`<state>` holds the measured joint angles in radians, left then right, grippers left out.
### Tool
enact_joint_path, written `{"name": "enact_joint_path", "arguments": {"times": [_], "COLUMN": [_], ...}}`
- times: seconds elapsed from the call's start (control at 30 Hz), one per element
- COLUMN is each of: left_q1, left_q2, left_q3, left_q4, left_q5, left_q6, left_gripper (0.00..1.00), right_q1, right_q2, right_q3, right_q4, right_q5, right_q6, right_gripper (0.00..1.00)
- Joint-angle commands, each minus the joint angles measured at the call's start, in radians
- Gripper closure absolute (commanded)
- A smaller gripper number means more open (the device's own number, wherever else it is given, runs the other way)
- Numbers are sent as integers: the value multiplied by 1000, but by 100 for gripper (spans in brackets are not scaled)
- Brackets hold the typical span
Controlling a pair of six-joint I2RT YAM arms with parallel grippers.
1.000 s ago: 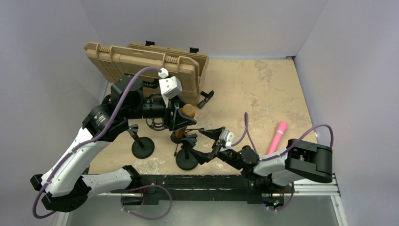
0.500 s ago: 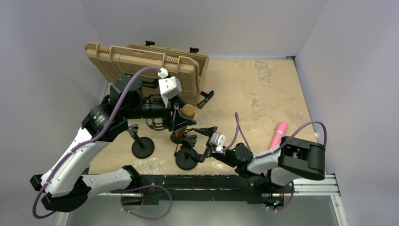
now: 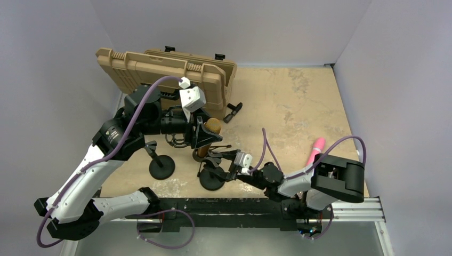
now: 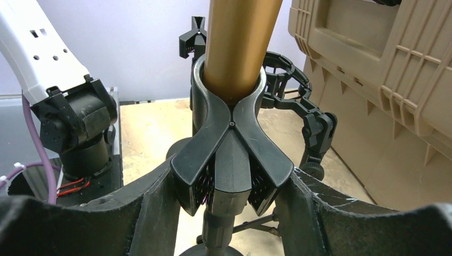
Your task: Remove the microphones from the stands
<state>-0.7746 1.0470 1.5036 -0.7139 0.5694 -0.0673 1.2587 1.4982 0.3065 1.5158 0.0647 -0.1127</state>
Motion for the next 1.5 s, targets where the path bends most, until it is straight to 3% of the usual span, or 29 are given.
{"name": "enact_joint_path", "arguments": {"times": [0.0, 0.17, 0.33, 0.37, 0.4, 0.43, 0.47, 0.5, 0.67, 0.87, 1.13, 1.47], "left_q1": [3, 3, 3, 2, 3, 2, 4, 3, 3, 3, 3, 3], "left_q2": [-12, -7, -3, -2, -1, -1, -1, -1, 0, 0, 1, 8], "left_q3": [16, 28, 30, 28, 28, 26, 25, 23, 20, 20, 29, 32], "left_q4": [43, 39, 37, 35, 36, 34, 33, 33, 31, 30, 22, 26], "left_q5": [-2, -1, -2, -1, -2, -3, -4, -5, -5, -6, -8, -5], "left_q6": [12, 11, 11, 12, 12, 13, 15, 16, 19, 21, 22, 21], "left_gripper": [100, 100, 100, 100, 100, 100, 100, 100, 100, 100, 100, 100], "right_q1": [-1, -2, -2, -2, -2, -1, -1, -1, -1, -1, -1, -1], "right_q2": [-15, 4, 26, 22, 11, -4, -17, -30, -68, -73, -89, -102], "right_q3": [22, 28, 29, 36, 39, 36, 29, 22, 10, -3, -32, -15], "right_q4": [574, 564, 564, 544, 531, 534, 541, 545, 522, 509, 489, 440], "right_q5": [13, -1, -24, -20, -5, 4, 13, 20, 20, 24, 45, 25], "right_q6": [-33, -31, -23, -20, -11, 2, 9, 11, 14, 15, 27, 27], "right_gripper": [67, 100, 100, 84, 56, 15, 3, 1, 1, 11, 10, 27]}}
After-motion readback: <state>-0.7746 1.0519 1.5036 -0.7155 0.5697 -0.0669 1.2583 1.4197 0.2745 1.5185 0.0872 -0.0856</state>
